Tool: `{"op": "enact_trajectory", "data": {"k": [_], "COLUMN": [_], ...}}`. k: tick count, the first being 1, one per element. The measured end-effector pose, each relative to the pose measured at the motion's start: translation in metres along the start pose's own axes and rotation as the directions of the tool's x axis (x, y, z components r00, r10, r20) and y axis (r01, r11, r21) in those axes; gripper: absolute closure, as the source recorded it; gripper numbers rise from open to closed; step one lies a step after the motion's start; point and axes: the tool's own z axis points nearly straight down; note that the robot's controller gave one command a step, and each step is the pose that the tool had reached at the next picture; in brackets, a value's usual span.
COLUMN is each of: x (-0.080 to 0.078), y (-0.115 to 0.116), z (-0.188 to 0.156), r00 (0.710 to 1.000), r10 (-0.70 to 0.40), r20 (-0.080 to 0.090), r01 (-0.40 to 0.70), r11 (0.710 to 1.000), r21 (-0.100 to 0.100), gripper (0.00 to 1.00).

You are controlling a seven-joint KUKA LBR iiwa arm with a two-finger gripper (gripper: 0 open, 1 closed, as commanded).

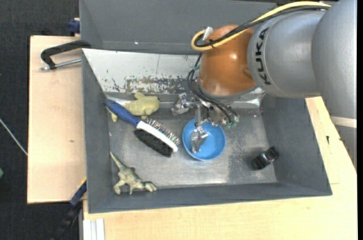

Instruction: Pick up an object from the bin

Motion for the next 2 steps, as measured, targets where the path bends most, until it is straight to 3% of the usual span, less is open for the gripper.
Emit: {"op": "enact_trajectory", "data": {"k": [1, 2], "x": [-0.003, -0.004], "y": [-0.003, 0.001], "z": [-0.006, -0.206], "r00": [1.0, 0.999], "r10": [0.001, -0.038], "r20": [0.014, 0.01], "r01": [-0.001, 0.038], "r11": [1.0, 0.999], "r21": [0.008, 0.004], "gripper": [1.0, 1.0]}}
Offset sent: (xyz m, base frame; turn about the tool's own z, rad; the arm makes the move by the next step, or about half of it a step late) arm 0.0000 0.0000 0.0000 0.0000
